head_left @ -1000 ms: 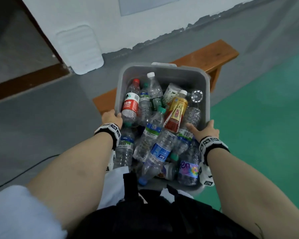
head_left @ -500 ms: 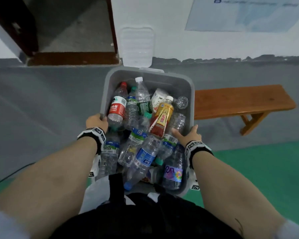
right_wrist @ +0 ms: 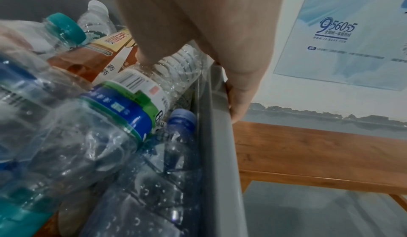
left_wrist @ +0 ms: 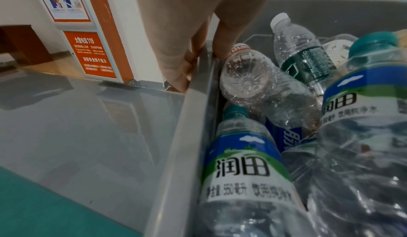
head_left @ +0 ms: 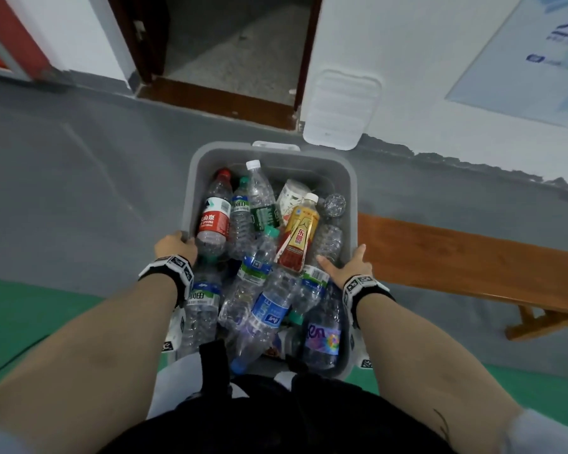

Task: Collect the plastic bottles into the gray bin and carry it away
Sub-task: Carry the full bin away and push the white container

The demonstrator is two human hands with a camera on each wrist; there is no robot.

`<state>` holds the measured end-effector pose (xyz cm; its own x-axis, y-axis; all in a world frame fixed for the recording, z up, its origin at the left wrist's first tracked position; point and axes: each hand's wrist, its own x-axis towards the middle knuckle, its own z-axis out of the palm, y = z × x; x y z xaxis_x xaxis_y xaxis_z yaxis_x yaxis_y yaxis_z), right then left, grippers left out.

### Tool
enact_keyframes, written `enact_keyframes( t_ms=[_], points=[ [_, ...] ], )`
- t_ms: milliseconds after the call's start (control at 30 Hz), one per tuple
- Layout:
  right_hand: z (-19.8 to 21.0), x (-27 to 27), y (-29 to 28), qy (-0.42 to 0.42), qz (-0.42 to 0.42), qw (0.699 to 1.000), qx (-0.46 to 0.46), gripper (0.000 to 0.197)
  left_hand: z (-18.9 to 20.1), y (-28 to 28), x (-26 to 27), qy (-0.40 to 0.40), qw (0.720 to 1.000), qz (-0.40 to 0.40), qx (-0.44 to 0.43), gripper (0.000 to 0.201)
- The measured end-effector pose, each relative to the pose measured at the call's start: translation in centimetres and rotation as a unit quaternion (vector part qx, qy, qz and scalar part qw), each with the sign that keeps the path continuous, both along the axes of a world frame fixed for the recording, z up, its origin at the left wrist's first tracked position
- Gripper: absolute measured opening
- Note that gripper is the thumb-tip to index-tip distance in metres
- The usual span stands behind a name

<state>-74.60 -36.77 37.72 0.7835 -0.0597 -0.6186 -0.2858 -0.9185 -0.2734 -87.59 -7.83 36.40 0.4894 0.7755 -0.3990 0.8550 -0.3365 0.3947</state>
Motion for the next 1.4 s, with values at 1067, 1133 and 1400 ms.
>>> enact_keyframes(
  t_ms=[1067, 1133, 1400],
  points=[
    [-0.4, 25.1, 31.2, -0.045, -0.041, 0.998, 0.019, 0.107, 1.2, 32.0, 27.3, -0.020, 0.999, -0.046, 0.009, 0.035],
    [-0.5, 27.6, 31.6, -0.047, -0.050, 0.998, 0.014, 0.105, 1.6, 32.5, 30.0, -0.024, 0.998, -0.062, 0.021, 0.034],
    [-1.6, 38.2, 33.9, -0.028, -0.105, 0.994, 0.011, 0.111, 1.6, 35.5, 43.6, -0.011, 0.993, -0.113, 0.013, 0.033]
  ],
)
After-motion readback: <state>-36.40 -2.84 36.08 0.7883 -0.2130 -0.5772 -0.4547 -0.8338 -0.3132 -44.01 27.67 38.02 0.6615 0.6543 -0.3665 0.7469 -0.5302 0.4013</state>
